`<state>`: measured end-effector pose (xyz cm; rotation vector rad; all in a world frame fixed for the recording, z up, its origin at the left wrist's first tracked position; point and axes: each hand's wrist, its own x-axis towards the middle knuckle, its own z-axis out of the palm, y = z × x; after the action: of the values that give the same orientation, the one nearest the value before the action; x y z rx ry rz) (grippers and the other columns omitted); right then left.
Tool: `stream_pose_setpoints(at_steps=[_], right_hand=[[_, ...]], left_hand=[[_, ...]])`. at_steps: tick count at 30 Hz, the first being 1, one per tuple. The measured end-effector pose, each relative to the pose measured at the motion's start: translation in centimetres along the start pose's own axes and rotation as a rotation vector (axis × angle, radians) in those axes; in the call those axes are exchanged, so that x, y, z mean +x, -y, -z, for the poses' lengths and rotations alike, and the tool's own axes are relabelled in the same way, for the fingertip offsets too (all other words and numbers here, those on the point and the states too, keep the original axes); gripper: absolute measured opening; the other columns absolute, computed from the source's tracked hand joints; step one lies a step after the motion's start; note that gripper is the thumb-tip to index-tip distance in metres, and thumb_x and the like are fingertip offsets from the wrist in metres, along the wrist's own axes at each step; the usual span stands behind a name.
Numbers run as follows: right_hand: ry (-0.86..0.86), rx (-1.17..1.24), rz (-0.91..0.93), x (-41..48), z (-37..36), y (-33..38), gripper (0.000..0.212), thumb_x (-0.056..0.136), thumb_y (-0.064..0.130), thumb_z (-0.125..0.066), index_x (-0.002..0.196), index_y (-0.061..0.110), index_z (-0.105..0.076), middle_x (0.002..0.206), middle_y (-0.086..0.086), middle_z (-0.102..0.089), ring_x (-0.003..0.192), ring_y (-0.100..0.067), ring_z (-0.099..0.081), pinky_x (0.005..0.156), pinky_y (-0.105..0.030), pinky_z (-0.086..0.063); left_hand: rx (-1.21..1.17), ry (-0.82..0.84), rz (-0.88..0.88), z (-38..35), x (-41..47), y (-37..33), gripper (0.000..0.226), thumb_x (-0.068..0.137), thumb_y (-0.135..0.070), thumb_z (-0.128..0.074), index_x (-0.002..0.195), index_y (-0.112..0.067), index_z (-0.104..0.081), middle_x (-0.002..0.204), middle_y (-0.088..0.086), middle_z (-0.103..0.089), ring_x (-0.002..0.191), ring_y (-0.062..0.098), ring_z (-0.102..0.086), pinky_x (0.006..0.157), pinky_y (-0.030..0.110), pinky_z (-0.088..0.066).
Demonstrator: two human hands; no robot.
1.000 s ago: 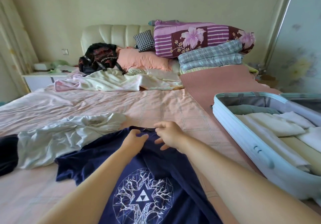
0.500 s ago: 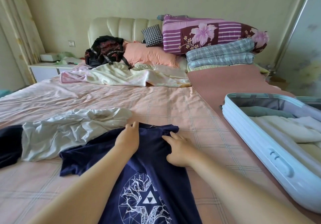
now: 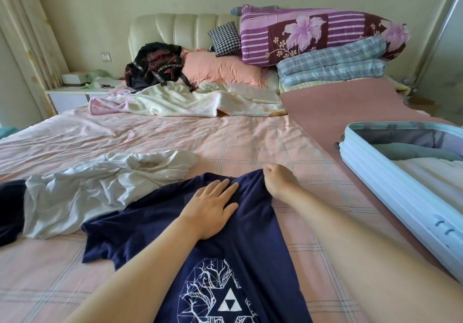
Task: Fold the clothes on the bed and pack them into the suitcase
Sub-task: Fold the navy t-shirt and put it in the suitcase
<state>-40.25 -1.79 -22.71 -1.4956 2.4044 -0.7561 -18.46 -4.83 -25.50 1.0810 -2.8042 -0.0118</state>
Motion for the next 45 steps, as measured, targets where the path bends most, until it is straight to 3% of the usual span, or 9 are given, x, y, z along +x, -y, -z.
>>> stream_pose_setpoints(at_steps=[8,12,20,26,31,34,37,41,45], right_hand=[[0.004,-0.737,0.209,1.2,0.3,-0.1,0.028,0.101,0.024,-0.044,0.123,0.021,-0.062,0.128,-0.006,-0.054,0.121,-0.028,-0.049,0.104,-0.043,-0.036],[-0.078,-0.48,0.138,0.1,-1.0,0.5,0.023,0.094,0.021,-0.044,0.112,0.013,-0.057,0.118,-0.008,-0.056,0.105,-0.031,-0.058,0.083,-0.039,-0.042],[0.013,-0.399,0.08,0.0,1.0,0.2,0.026,0.088,0.038,-0.059,0.072,0.018,-0.055,0.098,-0.001,-0.056,0.081,-0.025,-0.057,0.067,-0.029,-0.042],[-0.32,-0.307,-0.01,2.4,1.8,1.2,0.015,0.096,0.024,-0.063,0.085,0.013,-0.063,0.089,-0.005,-0.066,0.071,-0.026,-0.052,0.06,-0.03,-0.039],[-0.17,-0.378,-0.03,1.8,0.8,0.9,0.013,0.09,-0.001,-0.056,0.094,0.011,-0.06,0.104,-0.009,-0.066,0.09,-0.03,-0.062,0.067,-0.032,-0.042],[-0.076,-0.375,-0.008,0.4,-0.3,-0.3,0.044,0.09,0.004,-0.052,0.133,0.01,-0.046,0.123,-0.011,-0.058,0.111,-0.031,-0.057,0.084,-0.036,-0.045],[-0.17,-0.424,0.106,-1.5,-0.4,-0.3,0.063,0.094,0.024,-0.052,0.151,0.018,-0.028,0.138,-0.01,-0.046,0.124,-0.03,-0.045,0.099,-0.04,-0.038],[-0.11,-0.236,0.373,-6.5,-0.4,1.0,0.054,0.097,0.03,-0.052,0.148,0.015,-0.045,0.153,-0.007,-0.041,0.143,-0.027,-0.035,0.114,-0.037,-0.026],[0.113,-0.26,0.384,-10.2,-1.1,1.2,0.054,0.105,0.032,-0.041,0.155,0.015,-0.033,0.162,-0.009,-0.029,0.15,-0.024,-0.024,0.12,-0.036,-0.021]], left_hand=[[-0.163,0.029,0.088,0.0,0.5,0.6,0.055,0.103,-0.054,-0.022,0.156,-0.04,-0.018,0.165,-0.007,-0.008,0.152,0.014,-0.001,0.123,0.036,-0.004],[-0.026,-0.219,0.201,1.3,2.0,2.6,0.045,0.104,-0.038,-0.036,0.147,-0.026,-0.037,0.148,-0.002,-0.043,0.137,0.023,-0.032,0.112,0.04,-0.025],[0.476,-0.091,0.324,4.0,4.6,5.9,0.026,0.093,-0.033,-0.055,0.115,-0.022,-0.066,0.121,0.004,-0.056,0.111,0.025,-0.054,0.074,0.032,-0.045],[0.0,-0.209,0.576,5.5,8.0,5.2,0.022,0.098,-0.023,-0.05,0.113,-0.014,-0.062,0.113,0.011,-0.065,0.102,0.032,-0.063,0.066,0.036,-0.043],[-0.323,-0.108,0.563,3.1,7.6,4.8,0.047,0.092,-0.008,-0.048,0.139,-0.014,-0.043,0.118,0.021,-0.063,0.105,0.039,-0.061,0.076,0.038,-0.048],[-0.35,-0.205,0.444,3.0,5.9,3.8,0.047,0.096,-0.016,-0.043,0.142,-0.02,-0.042,0.129,0.016,-0.058,0.114,0.036,-0.056,0.087,0.04,-0.048],[-0.347,-0.462,-0.009,3.6,2.9,2.3,0.033,0.09,-0.037,-0.05,0.115,-0.02,-0.064,0.111,0.001,-0.059,0.101,0.022,-0.059,0.087,0.04,-0.049],[-0.138,-0.231,-0.513,2.9,-1.5,0.4,0.051,0.081,-0.056,-0.064,0.114,-0.017,-0.064,0.108,-0.003,-0.061,0.094,0.018,-0.06,0.085,0.032,-0.05],[0.141,-0.198,-0.583,1.9,-2.0,0.5,0.026,0.082,-0.019,-0.058,0.105,-0.016,-0.07,0.09,-0.002,-0.069,0.076,0.022,-0.067,0.059,0.035,-0.056]])
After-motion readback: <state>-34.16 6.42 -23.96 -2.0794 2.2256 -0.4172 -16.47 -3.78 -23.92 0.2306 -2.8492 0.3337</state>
